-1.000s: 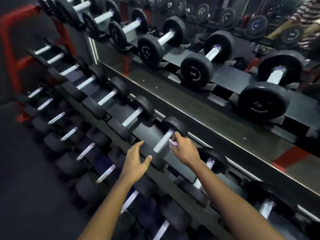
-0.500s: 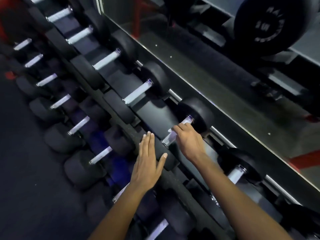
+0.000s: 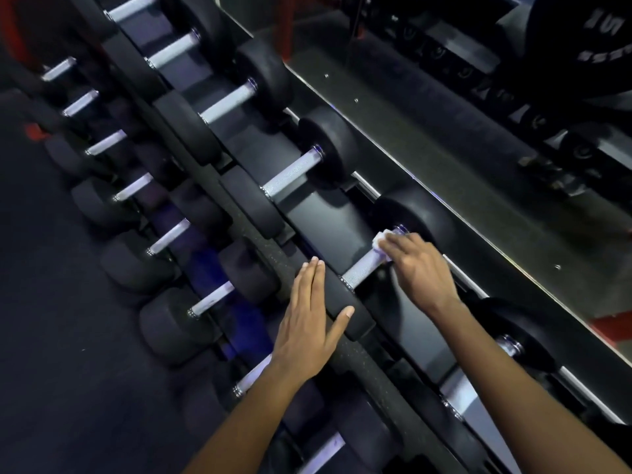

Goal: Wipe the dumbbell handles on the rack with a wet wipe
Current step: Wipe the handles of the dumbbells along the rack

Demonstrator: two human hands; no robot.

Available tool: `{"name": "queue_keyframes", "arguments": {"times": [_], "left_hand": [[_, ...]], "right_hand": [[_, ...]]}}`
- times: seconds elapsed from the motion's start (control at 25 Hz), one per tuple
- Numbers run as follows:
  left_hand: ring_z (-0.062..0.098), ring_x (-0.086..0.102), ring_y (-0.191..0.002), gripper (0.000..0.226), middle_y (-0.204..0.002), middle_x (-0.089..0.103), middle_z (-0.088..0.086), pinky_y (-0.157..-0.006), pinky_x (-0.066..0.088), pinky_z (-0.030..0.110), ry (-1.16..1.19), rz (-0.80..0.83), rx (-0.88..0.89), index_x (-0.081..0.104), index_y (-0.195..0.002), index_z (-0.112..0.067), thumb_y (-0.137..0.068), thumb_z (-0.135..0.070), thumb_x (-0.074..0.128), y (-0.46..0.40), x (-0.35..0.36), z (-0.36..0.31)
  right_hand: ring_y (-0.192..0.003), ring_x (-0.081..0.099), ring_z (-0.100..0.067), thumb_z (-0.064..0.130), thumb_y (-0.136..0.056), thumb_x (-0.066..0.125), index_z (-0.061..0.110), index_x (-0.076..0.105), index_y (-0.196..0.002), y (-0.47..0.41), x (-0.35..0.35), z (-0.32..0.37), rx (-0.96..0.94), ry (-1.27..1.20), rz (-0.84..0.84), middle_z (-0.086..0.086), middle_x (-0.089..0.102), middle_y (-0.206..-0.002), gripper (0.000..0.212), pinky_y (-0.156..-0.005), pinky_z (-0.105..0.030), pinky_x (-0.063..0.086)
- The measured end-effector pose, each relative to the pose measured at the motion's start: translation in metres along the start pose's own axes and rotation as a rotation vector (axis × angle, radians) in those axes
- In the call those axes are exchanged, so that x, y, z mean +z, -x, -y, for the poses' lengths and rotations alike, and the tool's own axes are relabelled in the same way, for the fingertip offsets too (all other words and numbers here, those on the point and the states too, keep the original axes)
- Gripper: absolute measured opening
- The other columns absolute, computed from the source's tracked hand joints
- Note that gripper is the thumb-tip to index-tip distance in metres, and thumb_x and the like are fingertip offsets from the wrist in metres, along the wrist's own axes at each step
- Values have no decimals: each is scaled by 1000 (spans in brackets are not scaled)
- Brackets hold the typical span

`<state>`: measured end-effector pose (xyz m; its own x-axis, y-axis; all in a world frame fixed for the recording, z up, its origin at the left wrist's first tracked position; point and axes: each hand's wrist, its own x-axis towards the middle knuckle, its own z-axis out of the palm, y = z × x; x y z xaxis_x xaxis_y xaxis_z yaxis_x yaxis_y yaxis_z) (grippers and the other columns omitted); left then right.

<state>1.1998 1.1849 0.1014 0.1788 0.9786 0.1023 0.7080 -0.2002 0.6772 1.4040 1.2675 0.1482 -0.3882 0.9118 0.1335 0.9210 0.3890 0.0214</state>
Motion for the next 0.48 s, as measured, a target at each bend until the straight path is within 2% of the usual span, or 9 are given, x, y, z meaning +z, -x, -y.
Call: {"name": "queue_keyframes", "arguments": {"times": [0.12, 0.2, 0.28, 0.36, 0.48], "left_hand": [[10, -5, -146, 84, -159, 0, -1, -117, 9, 26, 15, 3, 0, 3, -151, -12, -90, -64, 28, -2, -1, 3], [12, -2, -146, 84, -159, 3, 1, -117, 9, 26, 4, 2, 0, 5, -151, -11, -90, -63, 29, -2, -1, 3], [14, 0, -146, 83, -159, 4, 3, -118, 4, 28, -23, 3, 10, 5, -151, -10, -91, -62, 30, -3, -1, 4], [14, 1, -146, 81, -159, 7, 5, -119, -5, 30, -53, -10, 45, 7, -150, -8, -92, -58, 32, -4, -1, 5], [14, 4, -146, 75, -157, 15, 8, -119, -4, 32, -74, -28, 111, 14, -150, -5, -94, -49, 37, -8, -1, 5]], "right_hand": [[-87, 58, -35, 0, -77, 49, 12, 64, -112, 1, 4, 0, 82, 2, -36, -9, 63, -118, 40, -68, -41, 54], [-88, 58, -34, -5, -75, 62, 12, 63, -113, 4, 9, 6, 104, -45, -54, -10, 63, -119, 41, -69, -40, 55], [-87, 61, -32, -3, -72, 69, 12, 64, -115, 10, 11, 17, 13, -37, -35, -10, 63, -120, 45, -64, -36, 55], [-89, 63, -26, 7, -73, 64, 12, 65, -116, 16, 12, 28, -185, 59, 42, -6, 63, -121, 43, -63, -31, 51], [-96, 63, -20, 18, -81, 42, 12, 65, -117, 16, 8, 34, -369, 163, 119, -1, 66, -118, 44, -74, -29, 50]]}}
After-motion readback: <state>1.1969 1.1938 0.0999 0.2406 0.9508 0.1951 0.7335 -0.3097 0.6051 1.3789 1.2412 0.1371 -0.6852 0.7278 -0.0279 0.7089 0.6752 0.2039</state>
